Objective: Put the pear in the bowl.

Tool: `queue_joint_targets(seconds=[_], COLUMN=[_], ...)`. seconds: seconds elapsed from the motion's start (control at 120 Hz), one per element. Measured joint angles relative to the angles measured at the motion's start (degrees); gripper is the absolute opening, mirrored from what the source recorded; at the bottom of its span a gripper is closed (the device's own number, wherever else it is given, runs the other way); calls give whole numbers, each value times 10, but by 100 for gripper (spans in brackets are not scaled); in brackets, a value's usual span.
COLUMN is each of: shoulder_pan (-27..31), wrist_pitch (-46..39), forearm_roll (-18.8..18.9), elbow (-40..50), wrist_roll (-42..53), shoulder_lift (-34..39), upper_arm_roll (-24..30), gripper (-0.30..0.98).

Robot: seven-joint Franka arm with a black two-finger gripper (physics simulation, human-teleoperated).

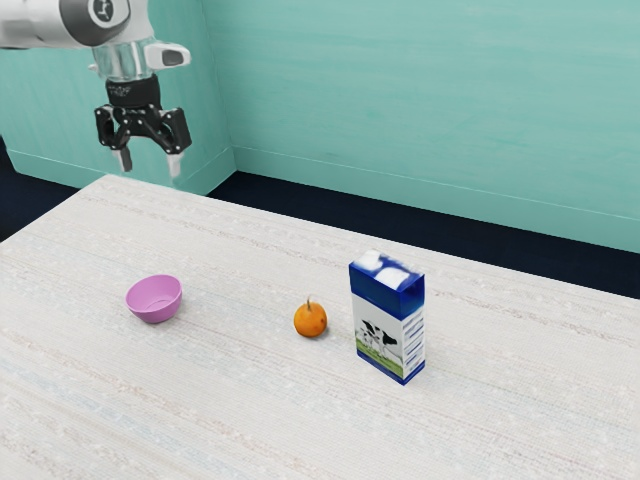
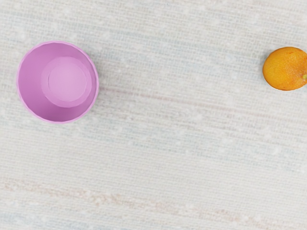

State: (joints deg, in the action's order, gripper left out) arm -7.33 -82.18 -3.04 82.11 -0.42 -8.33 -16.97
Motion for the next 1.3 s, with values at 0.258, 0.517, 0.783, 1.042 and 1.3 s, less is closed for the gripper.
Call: queue_joint_targets(seconds=[0.258, 0.517, 0.783, 1.042, 1.3], shoulder_pan=[32, -2, -52, -83, -103], wrist_pitch=[-48, -161, -287, -365, -392], forearm_roll=[11, 9, -10, -33, -62], elbow=[0, 140, 191, 182, 146], wrist_roll=[1, 1, 1, 1, 2], shoulder_lift=[-15, -26, -74, -123, -189], upper_arm_roll=[57, 53, 52, 53, 57], gripper=[67, 67, 67, 67, 67])
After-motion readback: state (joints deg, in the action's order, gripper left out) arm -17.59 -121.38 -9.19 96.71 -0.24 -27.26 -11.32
